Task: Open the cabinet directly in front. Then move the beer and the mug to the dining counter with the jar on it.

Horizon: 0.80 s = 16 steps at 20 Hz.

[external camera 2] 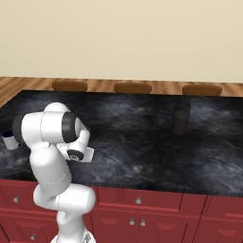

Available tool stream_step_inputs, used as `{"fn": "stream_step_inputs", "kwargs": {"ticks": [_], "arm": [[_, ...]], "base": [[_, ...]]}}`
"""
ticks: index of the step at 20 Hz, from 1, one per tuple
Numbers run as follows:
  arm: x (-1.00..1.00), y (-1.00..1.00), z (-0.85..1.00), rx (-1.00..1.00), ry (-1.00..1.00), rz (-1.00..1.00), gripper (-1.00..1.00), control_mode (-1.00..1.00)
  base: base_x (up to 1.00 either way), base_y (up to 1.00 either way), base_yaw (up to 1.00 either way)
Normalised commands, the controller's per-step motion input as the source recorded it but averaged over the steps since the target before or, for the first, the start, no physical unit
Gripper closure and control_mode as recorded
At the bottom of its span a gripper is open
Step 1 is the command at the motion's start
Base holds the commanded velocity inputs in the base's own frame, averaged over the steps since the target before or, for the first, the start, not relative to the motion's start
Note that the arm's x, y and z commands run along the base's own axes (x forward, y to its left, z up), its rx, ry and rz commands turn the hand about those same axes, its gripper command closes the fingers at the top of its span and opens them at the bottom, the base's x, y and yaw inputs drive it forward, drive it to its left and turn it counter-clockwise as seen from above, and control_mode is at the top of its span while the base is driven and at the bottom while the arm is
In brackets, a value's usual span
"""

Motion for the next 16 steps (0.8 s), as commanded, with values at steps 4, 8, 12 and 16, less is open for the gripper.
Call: {"fn": "stream_step_inputs", "kwargs": {"ticks": [4,8,12,16], "arm": [[-0.08,-0.07,0.0,0.0,0.0,0.0,-1.0,-1.0],[-0.28,-0.27,0.0,0.0,0.0,0.0,-1.0,-1.0],[-0.52,-0.72,0.0,0.0,0.0,-0.01,-1.0,-1.0],[-0.79,-1.0,0.01,0.0,0.0,-0.03,-1.0,-1.0]], "base": [[0.0,0.0,0.0],[0.0,0.0,0.0],[0.0,0.0,0.0],[0.0,0.0,0.0]]}}
